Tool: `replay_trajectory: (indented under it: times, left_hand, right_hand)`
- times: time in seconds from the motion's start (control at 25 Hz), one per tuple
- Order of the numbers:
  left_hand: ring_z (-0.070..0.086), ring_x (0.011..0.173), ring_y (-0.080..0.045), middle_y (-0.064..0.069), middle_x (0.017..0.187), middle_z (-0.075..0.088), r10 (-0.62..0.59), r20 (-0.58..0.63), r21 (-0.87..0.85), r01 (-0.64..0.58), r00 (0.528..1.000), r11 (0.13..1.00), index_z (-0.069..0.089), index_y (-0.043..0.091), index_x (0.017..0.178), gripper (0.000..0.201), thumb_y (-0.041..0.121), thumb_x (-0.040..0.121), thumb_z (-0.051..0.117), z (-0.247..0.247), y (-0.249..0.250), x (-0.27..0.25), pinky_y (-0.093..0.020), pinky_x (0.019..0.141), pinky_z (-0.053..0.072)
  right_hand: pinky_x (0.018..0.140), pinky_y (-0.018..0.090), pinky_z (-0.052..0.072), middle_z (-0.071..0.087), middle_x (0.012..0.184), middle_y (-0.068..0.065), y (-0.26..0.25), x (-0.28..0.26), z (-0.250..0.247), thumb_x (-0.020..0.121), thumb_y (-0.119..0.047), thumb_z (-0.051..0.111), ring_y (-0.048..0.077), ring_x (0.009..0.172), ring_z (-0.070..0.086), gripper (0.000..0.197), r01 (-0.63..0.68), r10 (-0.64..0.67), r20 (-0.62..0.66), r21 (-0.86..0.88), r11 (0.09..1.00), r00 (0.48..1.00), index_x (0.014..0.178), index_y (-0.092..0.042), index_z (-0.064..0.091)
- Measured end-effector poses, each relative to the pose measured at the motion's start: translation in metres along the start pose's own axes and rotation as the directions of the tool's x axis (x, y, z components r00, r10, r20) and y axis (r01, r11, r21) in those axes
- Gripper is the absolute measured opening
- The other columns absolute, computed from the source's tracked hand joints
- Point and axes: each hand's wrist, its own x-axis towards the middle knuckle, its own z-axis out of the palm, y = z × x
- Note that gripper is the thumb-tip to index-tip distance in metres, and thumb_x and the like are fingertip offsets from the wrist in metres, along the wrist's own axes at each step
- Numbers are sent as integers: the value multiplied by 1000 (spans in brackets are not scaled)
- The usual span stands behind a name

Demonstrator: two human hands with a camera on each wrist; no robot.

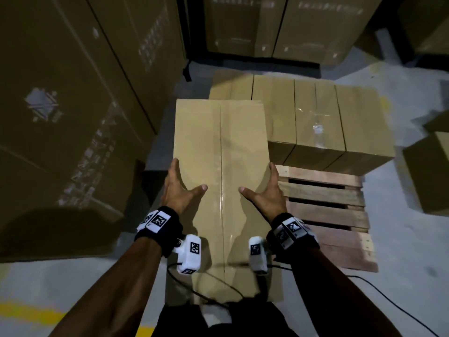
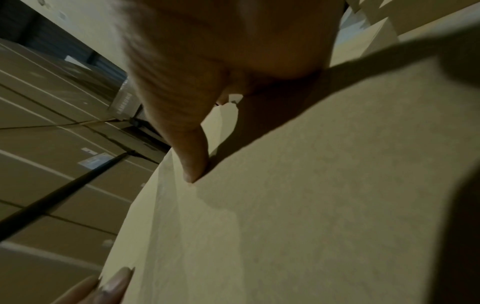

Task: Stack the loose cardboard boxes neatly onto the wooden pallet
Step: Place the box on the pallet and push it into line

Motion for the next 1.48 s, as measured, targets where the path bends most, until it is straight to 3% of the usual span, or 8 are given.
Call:
replay_trajectory:
  times: [0.28,0.52,0.68,0.84,1.0,1.08,1.24,1.48]
  left_hand:
    - [24,147,-28,-6,162,21,31,153,29,-36,988,999,15,33,156,109,23,75,86,4,-40,101,-42,114,29]
    - [26,145,-22,-2,161,23,-32,159,-14,35,987,999,17,35,155,106,20,76,85,48,-122,171,-28,107,29]
    - [23,147,-21,-2,162,20,-57,172,25,54,983,998,15,33,156,109,21,75,86,90,-181,214,-26,106,25]
    - [20,148,-20,2,164,16,-57,177,22,53,982,998,12,35,156,111,26,74,87,125,-220,246,-30,110,26]
    - [24,146,-21,4,162,20,-69,188,-34,77,980,996,15,45,151,113,33,65,88,148,-243,266,-46,116,31]
    - [25,146,-22,6,161,21,-67,199,-50,79,978,996,16,48,148,114,39,59,87,155,-248,271,-52,114,35]
    - [25,146,-23,3,161,22,-54,199,-50,65,979,997,16,46,149,116,40,59,88,162,-254,284,-52,115,34]
    - [21,147,-22,3,163,19,-46,181,-27,51,982,998,14,43,152,115,36,63,87,169,-255,299,-50,117,30]
  right_hand:
    - [117,50,29,25,164,6,9,53,64,78,-46,82,37,146,30,116,-106,101,-92,-46,993,991,159,-38,-1]
    - [105,47,43,55,139,11,73,126,123,78,-42,82,36,125,53,115,-178,176,-57,-34,983,983,156,-46,-3]
    - [95,40,45,68,110,2,124,176,152,79,-41,82,29,113,60,115,-179,177,-43,-50,983,983,156,-43,-3]
    - [102,48,43,63,122,2,165,212,170,80,-41,81,30,120,57,111,-171,168,-62,-42,984,984,155,-45,-2]
    - [90,39,39,54,124,-4,186,234,176,83,-44,78,21,111,51,109,-214,213,-13,-25,977,977,154,-48,-5]
    - [94,42,42,53,124,-5,190,243,178,83,-44,78,23,114,52,109,-213,213,-2,-25,977,977,154,-48,-5]
    - [106,53,42,54,118,-5,194,261,182,83,-40,79,29,124,53,111,-214,214,9,4,977,977,156,-44,-5]
    - [106,51,39,61,120,-3,194,277,185,84,-36,80,30,127,52,111,-201,201,16,38,979,979,157,-41,-3]
